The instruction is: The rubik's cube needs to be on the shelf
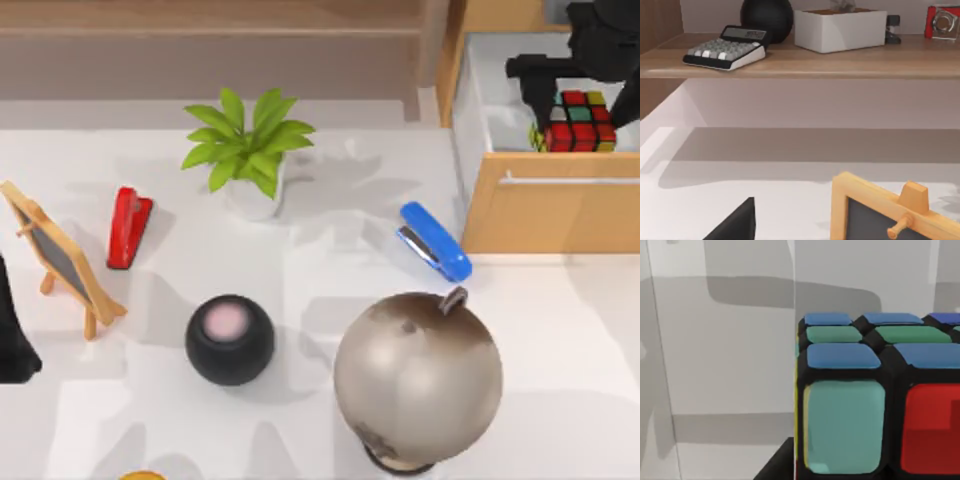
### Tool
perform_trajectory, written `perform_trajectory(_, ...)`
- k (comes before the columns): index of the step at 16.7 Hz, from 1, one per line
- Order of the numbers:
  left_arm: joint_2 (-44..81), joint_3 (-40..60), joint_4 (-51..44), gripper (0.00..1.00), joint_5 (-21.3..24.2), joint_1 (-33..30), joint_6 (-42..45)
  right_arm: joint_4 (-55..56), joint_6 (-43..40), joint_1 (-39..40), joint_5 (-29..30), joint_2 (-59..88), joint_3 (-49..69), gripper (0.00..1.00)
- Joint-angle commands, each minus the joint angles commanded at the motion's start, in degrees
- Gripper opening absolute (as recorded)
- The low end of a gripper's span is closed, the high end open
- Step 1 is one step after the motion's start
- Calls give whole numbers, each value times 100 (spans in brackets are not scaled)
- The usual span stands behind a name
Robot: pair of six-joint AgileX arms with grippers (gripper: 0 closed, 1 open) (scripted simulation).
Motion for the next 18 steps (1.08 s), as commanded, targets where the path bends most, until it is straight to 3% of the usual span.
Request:
perform_trajectory(5,0,0,0,100,0,0,0,-205,113,197,-73,-562,-43,0)
perform_trajectory(10,0,0,0,100,0,0,0,288,259,1174,-221,-1374,97,0)
perform_trajectory(14,0,0,0,100,0,0,0,1346,301,2126,-202,-1676,91,0)
perform_trajectory(18,0,0,0,100,0,0,0,3220,203,2822,143,-1646,-206,0)
